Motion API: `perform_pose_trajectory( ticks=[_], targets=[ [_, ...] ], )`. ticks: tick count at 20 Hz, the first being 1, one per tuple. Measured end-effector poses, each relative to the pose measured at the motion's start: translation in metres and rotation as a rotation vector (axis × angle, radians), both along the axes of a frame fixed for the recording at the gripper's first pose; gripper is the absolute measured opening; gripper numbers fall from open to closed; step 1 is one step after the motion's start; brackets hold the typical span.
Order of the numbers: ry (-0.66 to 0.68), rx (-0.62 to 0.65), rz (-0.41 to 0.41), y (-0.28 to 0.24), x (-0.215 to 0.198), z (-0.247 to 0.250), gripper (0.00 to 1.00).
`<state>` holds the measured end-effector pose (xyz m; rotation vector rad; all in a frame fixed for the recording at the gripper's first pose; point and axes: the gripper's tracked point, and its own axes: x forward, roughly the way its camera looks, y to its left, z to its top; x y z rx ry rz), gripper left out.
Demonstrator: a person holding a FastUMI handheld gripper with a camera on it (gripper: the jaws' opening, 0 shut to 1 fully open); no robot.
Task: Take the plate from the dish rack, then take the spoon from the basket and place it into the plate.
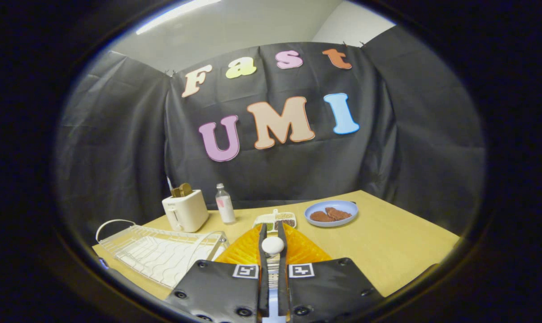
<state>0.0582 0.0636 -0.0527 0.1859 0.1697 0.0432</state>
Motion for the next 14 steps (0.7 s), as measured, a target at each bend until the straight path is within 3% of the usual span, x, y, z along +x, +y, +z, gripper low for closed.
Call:
perform_pose_trajectory(
  ticks=[7, 11, 14],
  targets=[
    [-0.058, 0.019, 0.020, -0.004, -0.048, 0.024, 0.10],
    [-0.038, 0.039, 0.030, -0.005, -0.073, 0.011, 0.10],
    [-0.033, 0.054, -0.007, -0.013, -0.085, -0.008, 0.10]
  ],
)
